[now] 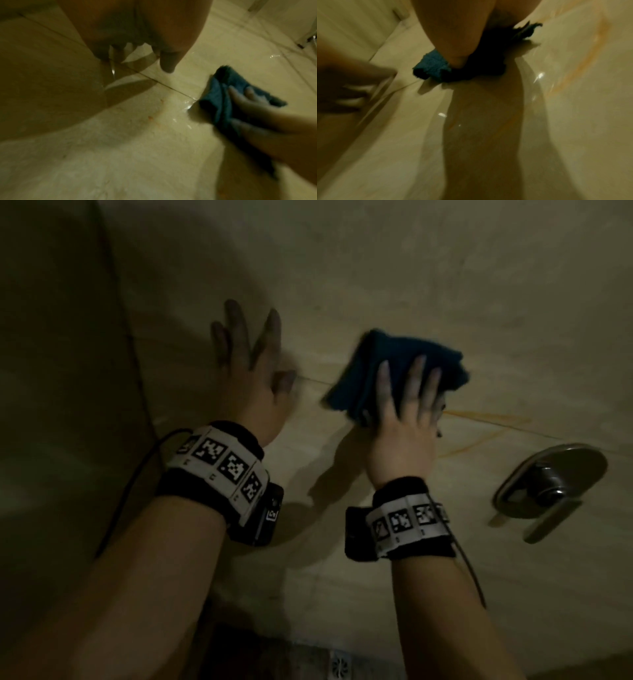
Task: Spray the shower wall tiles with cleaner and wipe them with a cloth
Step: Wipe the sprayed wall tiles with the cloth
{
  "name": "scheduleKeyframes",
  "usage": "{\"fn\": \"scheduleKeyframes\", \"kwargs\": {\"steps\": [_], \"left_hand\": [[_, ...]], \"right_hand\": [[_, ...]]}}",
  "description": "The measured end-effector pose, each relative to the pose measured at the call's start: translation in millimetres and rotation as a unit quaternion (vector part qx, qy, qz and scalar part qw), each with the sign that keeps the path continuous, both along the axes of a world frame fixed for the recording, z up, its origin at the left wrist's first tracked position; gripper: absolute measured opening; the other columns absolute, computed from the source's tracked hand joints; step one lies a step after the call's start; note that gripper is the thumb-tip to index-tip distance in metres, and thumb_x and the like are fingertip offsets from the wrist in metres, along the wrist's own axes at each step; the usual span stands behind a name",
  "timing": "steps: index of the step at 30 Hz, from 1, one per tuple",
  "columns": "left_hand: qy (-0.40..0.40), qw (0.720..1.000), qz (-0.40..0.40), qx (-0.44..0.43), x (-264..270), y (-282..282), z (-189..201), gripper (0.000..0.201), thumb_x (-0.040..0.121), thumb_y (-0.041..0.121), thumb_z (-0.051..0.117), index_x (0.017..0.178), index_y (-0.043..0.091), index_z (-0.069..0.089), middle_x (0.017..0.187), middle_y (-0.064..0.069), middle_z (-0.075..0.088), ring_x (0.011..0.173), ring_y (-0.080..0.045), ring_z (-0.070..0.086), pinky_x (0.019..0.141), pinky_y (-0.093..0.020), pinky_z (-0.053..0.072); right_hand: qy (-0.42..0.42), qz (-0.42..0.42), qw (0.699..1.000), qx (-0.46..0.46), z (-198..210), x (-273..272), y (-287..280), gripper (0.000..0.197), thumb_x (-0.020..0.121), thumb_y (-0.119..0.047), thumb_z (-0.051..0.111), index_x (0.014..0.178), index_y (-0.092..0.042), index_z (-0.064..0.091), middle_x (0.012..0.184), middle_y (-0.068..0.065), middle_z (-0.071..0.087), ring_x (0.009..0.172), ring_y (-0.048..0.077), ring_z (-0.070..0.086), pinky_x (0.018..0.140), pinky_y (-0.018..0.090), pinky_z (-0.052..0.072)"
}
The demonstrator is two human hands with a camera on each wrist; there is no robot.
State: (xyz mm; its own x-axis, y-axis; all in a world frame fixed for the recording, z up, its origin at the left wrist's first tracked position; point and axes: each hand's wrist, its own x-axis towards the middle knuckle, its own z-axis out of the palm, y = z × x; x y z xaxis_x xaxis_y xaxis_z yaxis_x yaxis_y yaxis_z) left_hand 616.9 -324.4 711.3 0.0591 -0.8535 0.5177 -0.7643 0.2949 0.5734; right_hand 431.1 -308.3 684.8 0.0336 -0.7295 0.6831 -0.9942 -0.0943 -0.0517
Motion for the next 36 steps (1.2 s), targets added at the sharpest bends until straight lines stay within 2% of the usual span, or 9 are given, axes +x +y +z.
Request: {"fn": "scheduleKeyframes", "kwargs": {"steps": [2,5,12,19,22,26,29,33,36], "left_hand": [[0.002,1.000,0.005,0.010,-4,0,-2,0.069,0.097,0.020,0.043,0.151,0.030,0.001,0.156,-0.012,-0.025,0.143,-0.036,-0.022,0.120,-0.042,0.010],[-0.015,0.999,0.032,0.013,-12,1,-8,0.072,0.098,0.024,0.044,0.150,0.032,-0.005,0.155,-0.012,-0.026,0.143,-0.036,-0.021,0.118,-0.044,0.009],[-0.052,0.996,0.074,0.020,-20,2,-16,0.071,0.098,0.021,0.039,0.150,0.031,-0.009,0.156,-0.014,-0.024,0.144,-0.037,-0.018,0.119,-0.049,0.011],[-0.075,0.992,0.093,0.047,-36,12,-17,0.074,0.098,0.029,0.041,0.149,0.030,-0.011,0.155,-0.020,-0.023,0.143,-0.042,-0.015,0.118,-0.051,0.001],[-0.075,0.994,0.075,0.014,-53,15,-24,0.075,0.096,0.029,0.044,0.150,0.029,-0.007,0.155,-0.024,-0.019,0.143,-0.045,-0.014,0.116,-0.054,0.002],[-0.082,0.995,0.051,0.003,-71,13,-30,0.074,0.096,0.027,0.044,0.151,0.027,-0.006,0.155,-0.024,-0.019,0.142,-0.045,-0.015,0.117,-0.054,0.001],[-0.083,0.995,0.060,-0.008,-75,12,-31,0.072,0.097,0.026,0.043,0.151,0.023,-0.003,0.154,-0.027,-0.017,0.141,-0.049,-0.014,0.117,-0.053,0.000],[-0.077,0.995,0.058,-0.009,-79,12,-33,0.072,0.097,0.027,0.043,0.151,0.020,-0.003,0.154,-0.028,-0.016,0.141,-0.050,-0.013,0.118,-0.056,0.007],[-0.078,0.995,0.059,-0.014,-79,12,-34,0.072,0.096,0.026,0.044,0.151,0.020,-0.001,0.154,-0.028,-0.014,0.141,-0.050,-0.012,0.118,-0.054,0.006]], "right_hand": [[0.010,-0.004,0.998,-0.064,1,-13,-7,0.062,0.096,-0.029,0.042,0.149,-0.024,0.009,0.156,0.017,0.013,0.142,0.034,0.004,0.115,0.040,-0.005],[-0.005,-0.015,0.995,-0.098,-17,-17,-13,0.058,0.095,-0.033,0.040,0.146,-0.020,0.015,0.152,0.023,0.022,0.138,0.035,0.008,0.113,0.044,0.002],[0.007,-0.013,0.998,-0.065,-69,-33,-7,0.060,0.090,-0.031,0.038,0.146,-0.021,0.018,0.149,0.016,0.009,0.136,0.035,0.009,0.112,0.043,-0.002],[-0.017,-0.019,0.997,-0.071,-62,-30,-6,0.059,0.092,-0.032,0.034,0.146,-0.022,0.014,0.152,0.019,0.021,0.137,0.032,0.007,0.113,0.040,-0.007],[-0.014,-0.013,0.997,-0.079,-51,-43,-3,0.057,0.093,-0.033,0.032,0.146,-0.023,0.014,0.153,0.020,0.022,0.137,0.031,0.006,0.112,0.036,-0.012],[-0.056,-0.059,0.993,-0.091,-38,-75,2,0.061,0.096,-0.038,0.032,0.148,-0.021,0.004,0.154,0.022,0.016,0.139,0.032,0.004,0.112,0.031,-0.016],[-0.086,-0.075,0.992,-0.052,-34,-96,8,0.062,0.099,-0.040,0.031,0.143,-0.023,-0.009,0.157,0.020,0.002,0.143,0.034,-0.002,0.113,0.031,-0.019],[-0.111,-0.088,0.988,-0.057,-31,-108,13,0.061,0.099,-0.037,0.036,0.149,-0.017,0.007,0.156,0.021,0.004,0.144,0.037,0.001,0.116,0.041,-0.004],[-0.146,-0.071,0.983,-0.082,-30,-103,16,0.061,0.096,-0.029,0.047,0.149,-0.018,0.019,0.156,0.020,0.008,0.144,0.036,0.004,0.116,0.042,0.009]]}}
